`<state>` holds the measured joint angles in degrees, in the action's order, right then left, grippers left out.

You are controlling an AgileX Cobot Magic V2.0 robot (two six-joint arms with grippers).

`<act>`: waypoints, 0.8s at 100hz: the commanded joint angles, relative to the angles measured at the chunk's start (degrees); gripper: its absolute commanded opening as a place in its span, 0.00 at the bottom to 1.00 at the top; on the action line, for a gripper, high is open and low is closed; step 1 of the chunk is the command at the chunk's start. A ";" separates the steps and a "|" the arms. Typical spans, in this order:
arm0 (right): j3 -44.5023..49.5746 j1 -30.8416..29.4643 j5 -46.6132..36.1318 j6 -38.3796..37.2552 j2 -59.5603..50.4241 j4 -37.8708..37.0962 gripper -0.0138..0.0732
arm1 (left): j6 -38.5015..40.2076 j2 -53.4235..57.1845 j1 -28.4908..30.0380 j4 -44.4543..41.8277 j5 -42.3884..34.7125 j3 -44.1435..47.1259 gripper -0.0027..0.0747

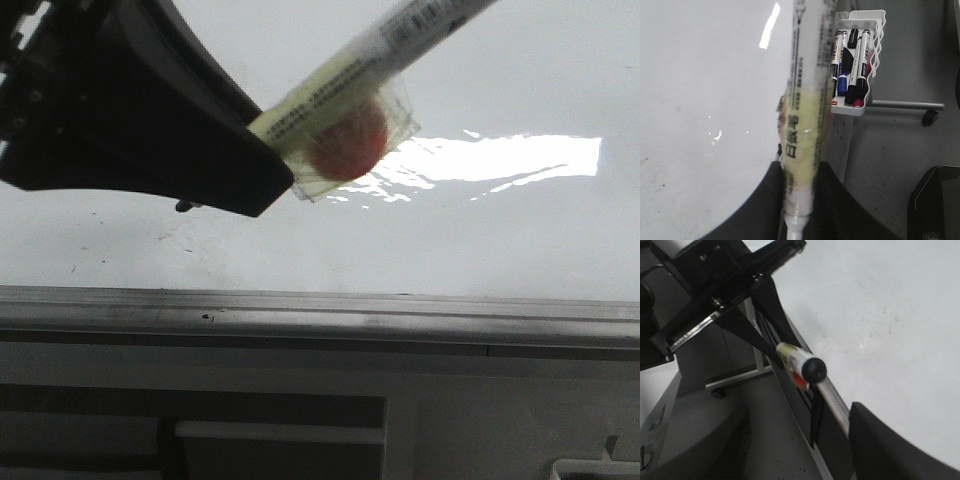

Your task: Write number 5 on whiteboard

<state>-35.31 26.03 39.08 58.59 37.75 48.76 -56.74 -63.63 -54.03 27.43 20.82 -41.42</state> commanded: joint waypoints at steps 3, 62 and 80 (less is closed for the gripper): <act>-3.76 3.07 -4.45 2.91 4.36 3.82 0.61 | -1.35 1.31 -1.13 0.73 -2.10 -1.87 0.01; -6.08 11.54 -11.50 4.09 19.82 5.76 0.60 | -4.51 1.31 -4.44 0.73 -5.23 -1.87 0.01; -6.11 11.54 -9.85 4.09 20.53 7.49 0.48 | -4.51 1.31 -4.44 0.73 -5.23 -1.87 0.01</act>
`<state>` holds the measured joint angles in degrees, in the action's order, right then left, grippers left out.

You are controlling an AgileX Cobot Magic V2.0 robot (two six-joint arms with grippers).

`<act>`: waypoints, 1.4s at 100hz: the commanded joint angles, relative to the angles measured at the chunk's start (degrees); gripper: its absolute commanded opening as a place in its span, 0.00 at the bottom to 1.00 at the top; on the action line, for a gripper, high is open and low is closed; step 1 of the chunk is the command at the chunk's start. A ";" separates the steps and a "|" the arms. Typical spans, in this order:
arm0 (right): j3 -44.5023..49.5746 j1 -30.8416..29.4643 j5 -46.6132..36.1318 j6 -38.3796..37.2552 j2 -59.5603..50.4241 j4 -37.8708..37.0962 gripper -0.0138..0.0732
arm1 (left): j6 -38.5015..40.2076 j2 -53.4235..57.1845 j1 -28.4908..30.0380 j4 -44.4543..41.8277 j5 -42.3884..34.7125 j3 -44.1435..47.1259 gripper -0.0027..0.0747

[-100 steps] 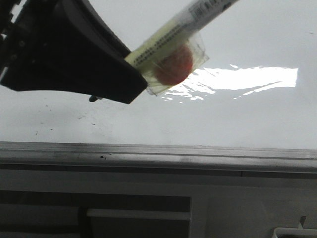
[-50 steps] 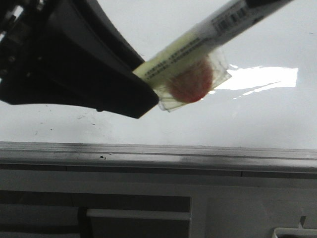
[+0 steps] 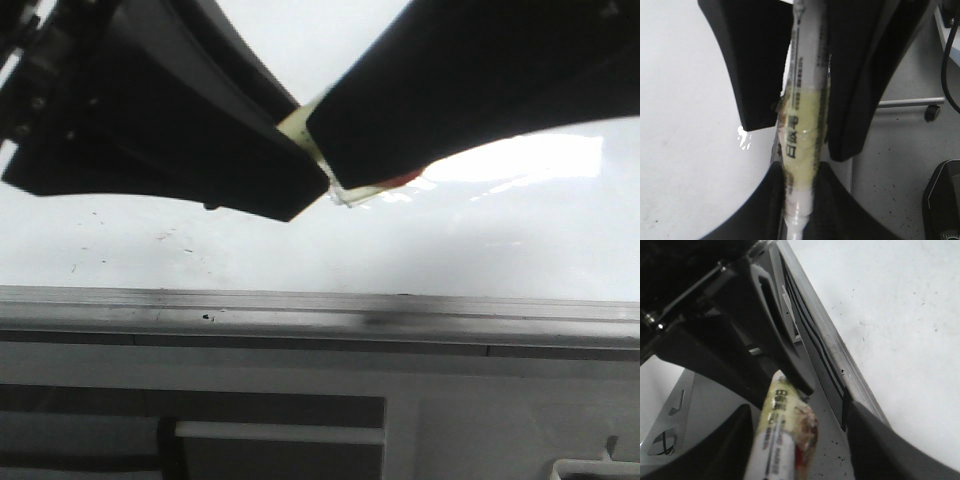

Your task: Write number 5 on whiteboard

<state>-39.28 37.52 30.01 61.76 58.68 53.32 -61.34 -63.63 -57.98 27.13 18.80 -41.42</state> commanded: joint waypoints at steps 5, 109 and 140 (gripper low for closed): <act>-2.24 0.05 -0.67 0.92 -0.40 3.00 0.37 | 0.09 1.31 -0.49 1.03 -3.21 -1.87 0.01; -6.25 -7.57 -13.71 1.47 -0.39 -5.00 0.11 | 26.25 36.57 22.51 3.22 -4.93 8.53 0.01; -8.13 -10.95 -11.09 0.87 0.87 -10.28 0.11 | 26.25 40.45 24.06 9.18 -4.91 13.92 0.01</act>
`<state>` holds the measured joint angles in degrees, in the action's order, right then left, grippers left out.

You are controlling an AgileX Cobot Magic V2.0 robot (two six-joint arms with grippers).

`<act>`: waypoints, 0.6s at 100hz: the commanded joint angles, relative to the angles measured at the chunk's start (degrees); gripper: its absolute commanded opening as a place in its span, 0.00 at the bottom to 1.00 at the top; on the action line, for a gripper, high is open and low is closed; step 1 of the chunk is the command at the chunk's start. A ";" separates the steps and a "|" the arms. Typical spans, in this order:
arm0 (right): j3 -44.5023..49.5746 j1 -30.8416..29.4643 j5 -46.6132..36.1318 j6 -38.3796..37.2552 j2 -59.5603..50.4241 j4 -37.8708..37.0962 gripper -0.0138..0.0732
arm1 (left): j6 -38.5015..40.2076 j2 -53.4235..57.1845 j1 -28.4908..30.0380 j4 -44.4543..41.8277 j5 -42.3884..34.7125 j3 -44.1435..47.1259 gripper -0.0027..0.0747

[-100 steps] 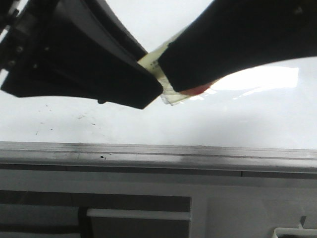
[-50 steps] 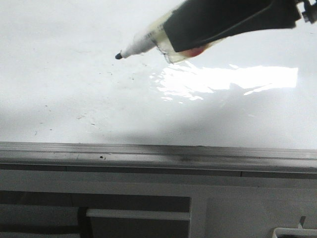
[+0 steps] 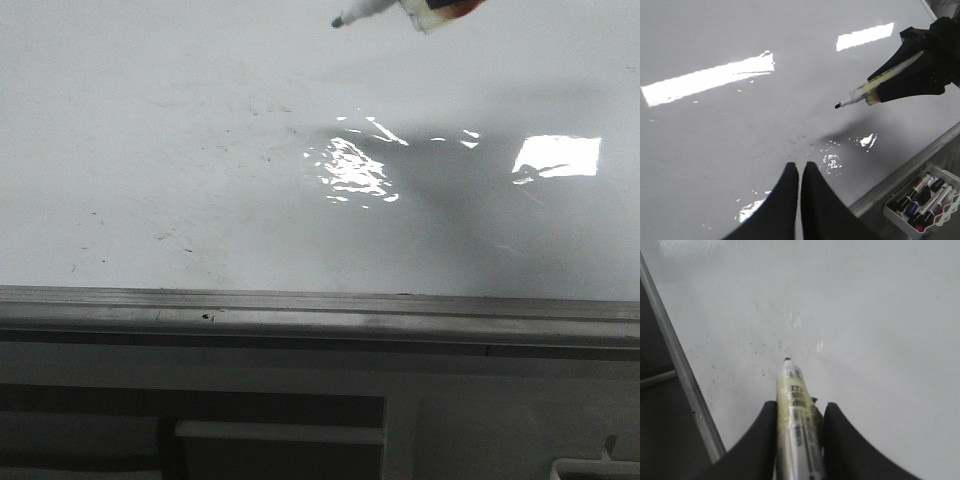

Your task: Write number 5 on whiteboard

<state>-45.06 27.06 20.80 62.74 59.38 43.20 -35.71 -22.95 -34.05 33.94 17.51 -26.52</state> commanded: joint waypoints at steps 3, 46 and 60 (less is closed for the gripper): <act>-2.48 -0.50 -2.10 -0.10 0.28 -0.16 0.11 | 0.62 -0.22 0.13 2.46 -3.61 -0.99 0.01; -2.48 -2.18 -4.75 -2.21 5.82 -0.16 0.11 | 0.62 -0.22 0.13 2.46 -3.51 -0.99 0.01; -2.48 -2.18 -4.89 -2.64 6.62 -0.29 0.11 | 0.62 -0.22 0.13 2.46 -3.51 -0.99 0.01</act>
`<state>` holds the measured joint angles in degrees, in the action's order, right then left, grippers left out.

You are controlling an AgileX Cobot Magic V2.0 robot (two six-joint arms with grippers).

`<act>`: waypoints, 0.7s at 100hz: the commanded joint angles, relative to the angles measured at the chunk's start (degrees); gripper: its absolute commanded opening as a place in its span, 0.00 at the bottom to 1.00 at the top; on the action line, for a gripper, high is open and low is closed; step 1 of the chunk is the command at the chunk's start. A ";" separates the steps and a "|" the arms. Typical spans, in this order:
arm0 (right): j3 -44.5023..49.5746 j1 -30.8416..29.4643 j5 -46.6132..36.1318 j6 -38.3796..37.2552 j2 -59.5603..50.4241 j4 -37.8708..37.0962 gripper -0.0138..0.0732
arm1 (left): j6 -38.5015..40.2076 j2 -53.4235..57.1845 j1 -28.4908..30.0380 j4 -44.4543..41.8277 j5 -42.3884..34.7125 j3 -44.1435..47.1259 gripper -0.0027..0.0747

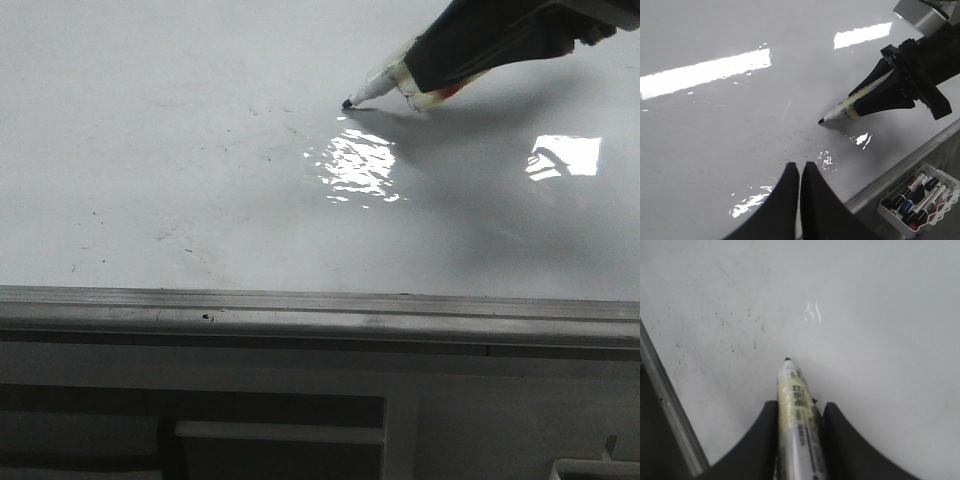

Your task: Write number 5 on whiteboard

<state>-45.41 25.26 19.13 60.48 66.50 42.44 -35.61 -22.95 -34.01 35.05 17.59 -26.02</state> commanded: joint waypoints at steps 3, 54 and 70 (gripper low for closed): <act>-2.12 -0.38 -3.23 -0.38 -0.23 0.47 0.11 | 0.52 -0.22 0.09 1.35 -3.59 -1.49 0.01; 2.00 -0.38 -2.98 -4.55 -0.05 0.47 0.11 | 0.52 -0.22 0.09 1.35 -3.59 -1.49 0.01; 3.54 -0.38 -2.74 -5.72 -0.05 0.47 0.11 | 0.52 -0.22 0.09 1.35 -3.59 -1.49 0.01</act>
<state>-41.55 25.45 19.50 55.39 66.94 43.54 -35.61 -22.95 -34.01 35.18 17.59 -26.02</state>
